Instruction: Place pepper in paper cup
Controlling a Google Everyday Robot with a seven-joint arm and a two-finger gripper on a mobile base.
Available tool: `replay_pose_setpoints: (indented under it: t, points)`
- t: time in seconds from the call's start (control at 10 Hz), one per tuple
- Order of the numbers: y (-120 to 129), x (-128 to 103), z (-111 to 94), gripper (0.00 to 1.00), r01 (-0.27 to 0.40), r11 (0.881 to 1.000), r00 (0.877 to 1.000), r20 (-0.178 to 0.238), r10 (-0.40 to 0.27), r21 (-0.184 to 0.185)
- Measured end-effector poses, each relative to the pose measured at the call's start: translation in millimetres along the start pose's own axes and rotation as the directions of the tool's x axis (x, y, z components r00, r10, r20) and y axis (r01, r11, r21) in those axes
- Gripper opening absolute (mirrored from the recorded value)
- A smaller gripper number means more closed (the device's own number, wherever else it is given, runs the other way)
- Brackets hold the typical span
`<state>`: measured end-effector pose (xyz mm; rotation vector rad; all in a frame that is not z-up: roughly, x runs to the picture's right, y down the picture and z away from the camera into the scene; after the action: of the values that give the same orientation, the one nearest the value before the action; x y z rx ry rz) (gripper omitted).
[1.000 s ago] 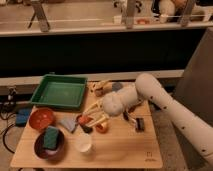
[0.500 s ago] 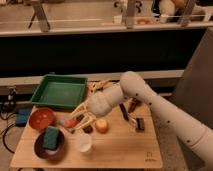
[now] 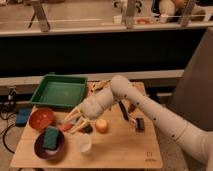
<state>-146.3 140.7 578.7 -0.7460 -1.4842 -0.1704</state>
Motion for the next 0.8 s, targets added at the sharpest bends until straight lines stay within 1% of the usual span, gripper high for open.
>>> replay_pose_setpoints:
  t: [0.1,0.3,0.6,0.8]
  points:
    - [1.7,7.1,5.8,0.00,-0.005,1.000,1.000,0.015,0.006,-0.014]
    - [6.5,15.3,14.3,0.00,-0.009,0.999,0.999,0.033,0.010,-0.037]
    - [10.1,27.5,21.4,0.00,-0.004,0.999,0.999,0.045,0.006,-0.053]
    - [11.7,36.8,28.5,0.00,0.000,0.997,0.998,0.055,0.004,-0.072]
